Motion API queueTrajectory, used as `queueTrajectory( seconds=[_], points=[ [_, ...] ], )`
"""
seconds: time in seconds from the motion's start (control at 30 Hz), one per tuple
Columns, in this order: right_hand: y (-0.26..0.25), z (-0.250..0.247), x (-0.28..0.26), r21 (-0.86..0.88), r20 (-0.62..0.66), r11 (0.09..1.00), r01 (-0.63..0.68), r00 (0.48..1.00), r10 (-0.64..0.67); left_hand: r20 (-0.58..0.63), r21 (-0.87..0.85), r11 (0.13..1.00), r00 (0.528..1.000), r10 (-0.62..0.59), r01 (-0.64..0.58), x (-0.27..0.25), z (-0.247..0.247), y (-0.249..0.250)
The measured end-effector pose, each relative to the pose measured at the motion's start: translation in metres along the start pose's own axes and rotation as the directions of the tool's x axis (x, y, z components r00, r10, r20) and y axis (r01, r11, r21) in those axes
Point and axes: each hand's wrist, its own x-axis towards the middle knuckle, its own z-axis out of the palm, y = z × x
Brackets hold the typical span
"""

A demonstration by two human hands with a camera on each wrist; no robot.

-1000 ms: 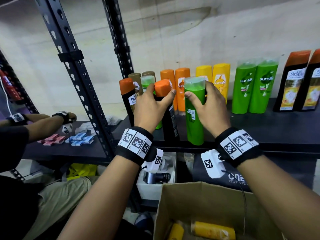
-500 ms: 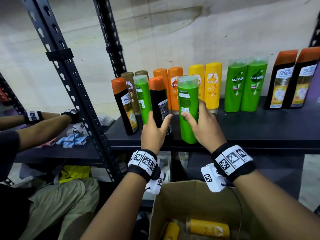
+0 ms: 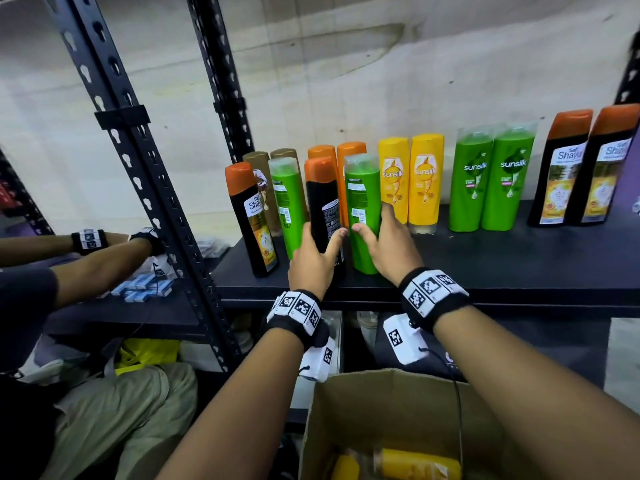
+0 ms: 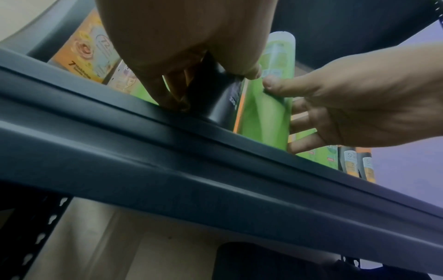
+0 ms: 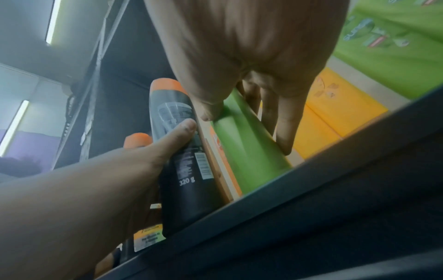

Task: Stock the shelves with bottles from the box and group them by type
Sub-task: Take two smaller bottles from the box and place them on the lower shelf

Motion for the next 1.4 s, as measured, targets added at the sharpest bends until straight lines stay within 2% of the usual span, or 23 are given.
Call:
queueTrajectory(
  seconds=[0.3, 0.57, 0.77, 0.93, 1.2, 1.4],
  points=[
    [0.001, 0.020, 0.028, -0.008, -0.011, 0.997, -0.076, 0.997, 0.076, 0.036, 0.006, 0.999, 0.998, -0.052, 0.051, 0.017, 0.006, 0.003],
    [0.004, 0.021, 0.027, 0.004, -0.017, 0.995, -0.100, 0.995, 0.100, 0.014, -0.030, 0.999, 0.999, -0.034, 0.035, 0.015, 0.011, 0.000],
    [0.006, 0.017, 0.022, -0.015, 0.068, 0.990, -0.138, 0.988, 0.139, 0.014, -0.067, 0.998, 1.000, 0.000, 0.001, 0.004, 0.012, -0.005],
    [0.021, 0.014, 0.004, -0.050, 0.165, 0.978, -0.203, 0.964, 0.209, -0.014, -0.021, 0.999, 0.999, 0.042, -0.042, -0.016, 0.011, -0.013],
    [0.028, 0.001, -0.031, 0.095, 0.087, 0.989, -0.117, 0.990, 0.109, -0.132, -0.067, 0.987, 0.982, 0.135, -0.145, -0.058, 0.005, -0.017],
    [0.025, -0.014, -0.056, 0.120, 0.074, 0.993, -0.011, 0.997, 0.002, -0.149, -0.061, 0.978, 0.971, 0.190, -0.200, -0.077, 0.001, -0.018]
  ],
)
